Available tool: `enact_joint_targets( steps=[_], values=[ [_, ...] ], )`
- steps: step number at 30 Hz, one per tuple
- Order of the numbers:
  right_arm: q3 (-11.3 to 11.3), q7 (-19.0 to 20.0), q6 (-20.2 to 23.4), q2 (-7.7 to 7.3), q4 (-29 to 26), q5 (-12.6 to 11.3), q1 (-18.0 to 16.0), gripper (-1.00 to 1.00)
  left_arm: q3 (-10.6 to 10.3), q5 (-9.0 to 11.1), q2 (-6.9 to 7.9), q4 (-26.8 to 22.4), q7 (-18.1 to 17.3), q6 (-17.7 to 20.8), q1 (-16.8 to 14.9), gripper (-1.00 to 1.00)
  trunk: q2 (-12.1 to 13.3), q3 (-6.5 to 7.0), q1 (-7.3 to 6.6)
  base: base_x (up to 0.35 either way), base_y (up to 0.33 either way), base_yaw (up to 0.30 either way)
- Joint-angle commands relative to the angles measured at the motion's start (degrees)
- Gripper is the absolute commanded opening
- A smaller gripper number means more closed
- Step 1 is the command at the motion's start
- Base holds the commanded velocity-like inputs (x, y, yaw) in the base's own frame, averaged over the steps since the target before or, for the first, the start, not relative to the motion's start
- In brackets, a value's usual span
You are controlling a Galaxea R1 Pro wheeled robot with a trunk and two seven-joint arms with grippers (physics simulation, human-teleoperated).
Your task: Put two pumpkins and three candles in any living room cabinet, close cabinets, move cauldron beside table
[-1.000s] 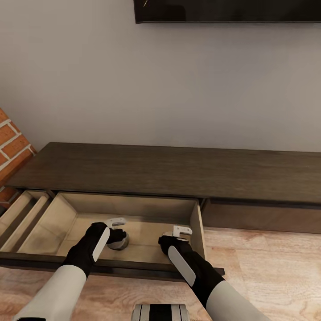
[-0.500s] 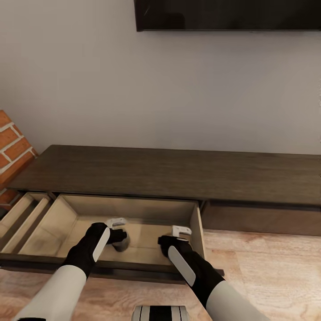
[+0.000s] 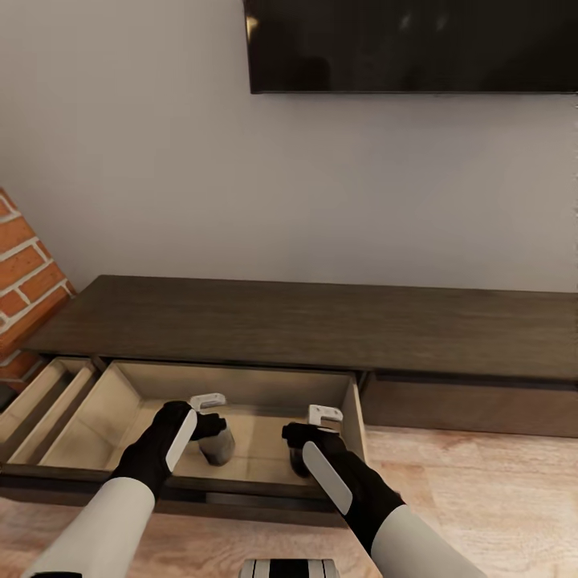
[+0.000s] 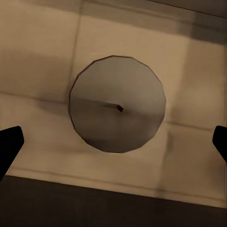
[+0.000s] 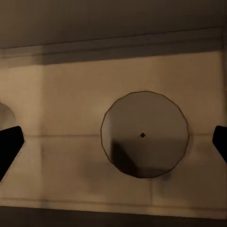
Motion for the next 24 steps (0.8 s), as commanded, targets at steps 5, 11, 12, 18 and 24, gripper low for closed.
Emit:
enact_joint_targets(
  steps=[5,11,12,18,24],
  values=[
    [-0.1,0.0,1.4,0.00,-0.2,0.0,0.0,1.00,0.1,0.2,0.00,0.1,0.0,0.3,0.0,1.00,0.1,1.11,-0.13,0.000,0.000,0.000],
    [-0.2,0.0,3.1,0.00,-2.3,-0.3,0.1,1.00,0.2,0.2,0.04,0.1,0.0,1.3,0.0,1.00,0.2,2.44,-0.28,0.000,0.000,0.000],
    [-0.2,0.0,3.4,0.00,-2.5,-0.4,0.1,1.00,0.2,0.3,0.06,0.1,0.0,1.7,0.0,1.00,0.2,2.67,-0.31,0.000,0.000,0.000],
    [-0.2,0.0,4.7,0.00,-2.9,-0.5,0.1,1.00,0.3,0.3,0.06,0.1,-0.1,3.9,-0.1,1.00,1.0,3.91,-0.85,-0.138,0.000,0.000],
    [-0.3,0.0,4.9,0.00,-2.8,-0.7,0.1,1.00,0.3,0.3,0.05,0.1,-0.1,4.3,-0.2,1.00,3.4,4.99,-2.17,-0.088,0.000,0.000]
  ],
)
